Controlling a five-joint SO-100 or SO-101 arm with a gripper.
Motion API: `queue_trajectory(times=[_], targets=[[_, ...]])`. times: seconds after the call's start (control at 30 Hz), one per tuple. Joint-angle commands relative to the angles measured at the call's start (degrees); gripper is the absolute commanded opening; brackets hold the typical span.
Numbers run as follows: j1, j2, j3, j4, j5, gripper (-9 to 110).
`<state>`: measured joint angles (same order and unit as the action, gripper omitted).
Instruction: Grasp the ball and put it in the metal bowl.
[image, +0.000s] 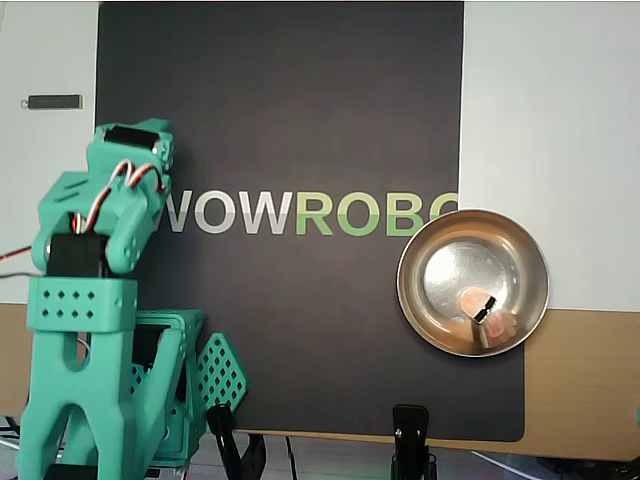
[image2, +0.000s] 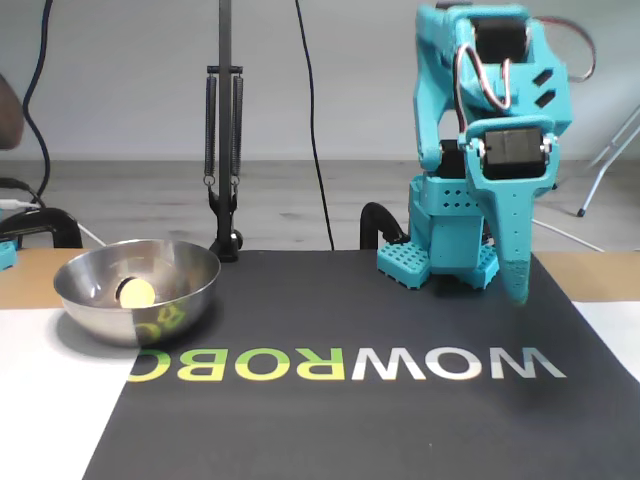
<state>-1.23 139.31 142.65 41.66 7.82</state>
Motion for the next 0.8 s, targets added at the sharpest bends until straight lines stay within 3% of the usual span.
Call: queue_trajectory(times=[0.0, 0.3, 0.77], targets=[[0.09, 6.42, 4.39, -3.08, -0.35, 0], [0.53, 25.58, 21.09, -11.51, -0.44, 0], [1.58, 50.45, 36.47, -12.13, -0.44, 0]])
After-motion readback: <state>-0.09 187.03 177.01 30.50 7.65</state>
